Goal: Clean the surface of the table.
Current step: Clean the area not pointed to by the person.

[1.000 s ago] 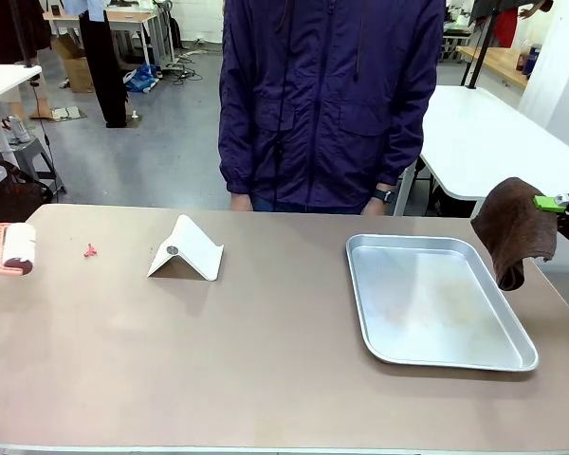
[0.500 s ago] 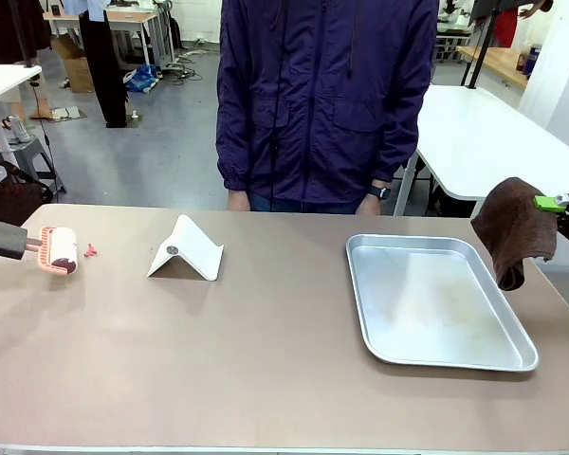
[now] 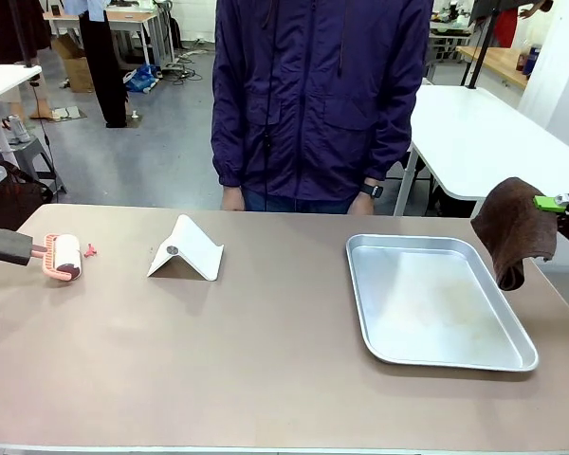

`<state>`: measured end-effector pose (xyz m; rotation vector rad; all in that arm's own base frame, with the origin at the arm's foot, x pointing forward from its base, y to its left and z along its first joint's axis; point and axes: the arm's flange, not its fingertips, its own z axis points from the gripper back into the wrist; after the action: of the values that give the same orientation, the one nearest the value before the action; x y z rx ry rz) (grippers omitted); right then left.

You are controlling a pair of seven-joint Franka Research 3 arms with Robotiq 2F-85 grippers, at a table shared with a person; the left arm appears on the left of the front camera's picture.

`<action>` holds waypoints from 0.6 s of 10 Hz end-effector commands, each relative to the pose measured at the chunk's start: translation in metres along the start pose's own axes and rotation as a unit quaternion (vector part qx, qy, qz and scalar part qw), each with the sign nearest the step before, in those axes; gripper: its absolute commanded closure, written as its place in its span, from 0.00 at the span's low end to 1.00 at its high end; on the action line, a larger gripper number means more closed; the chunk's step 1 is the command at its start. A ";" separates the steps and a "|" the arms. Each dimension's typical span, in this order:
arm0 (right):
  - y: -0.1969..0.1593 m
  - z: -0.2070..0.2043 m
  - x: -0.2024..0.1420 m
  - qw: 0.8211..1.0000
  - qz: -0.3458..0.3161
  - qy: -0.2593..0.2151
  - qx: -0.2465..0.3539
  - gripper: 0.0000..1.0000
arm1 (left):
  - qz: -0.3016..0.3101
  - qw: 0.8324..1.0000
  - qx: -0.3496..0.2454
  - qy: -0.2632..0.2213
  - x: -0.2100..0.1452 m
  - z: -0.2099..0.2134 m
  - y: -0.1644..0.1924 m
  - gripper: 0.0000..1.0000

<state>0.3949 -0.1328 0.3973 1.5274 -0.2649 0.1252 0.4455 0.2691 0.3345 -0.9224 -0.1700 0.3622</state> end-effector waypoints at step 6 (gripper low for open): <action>0.003 0.000 0.000 1.000 0.012 0.000 0.009 0.93 | 0.016 0.999 0.029 0.012 0.015 -0.050 -0.009 0.78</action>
<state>0.3949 -0.1328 0.3972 1.5274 -0.2649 0.1252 0.4671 0.2397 0.3271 -0.9251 -0.1343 0.3524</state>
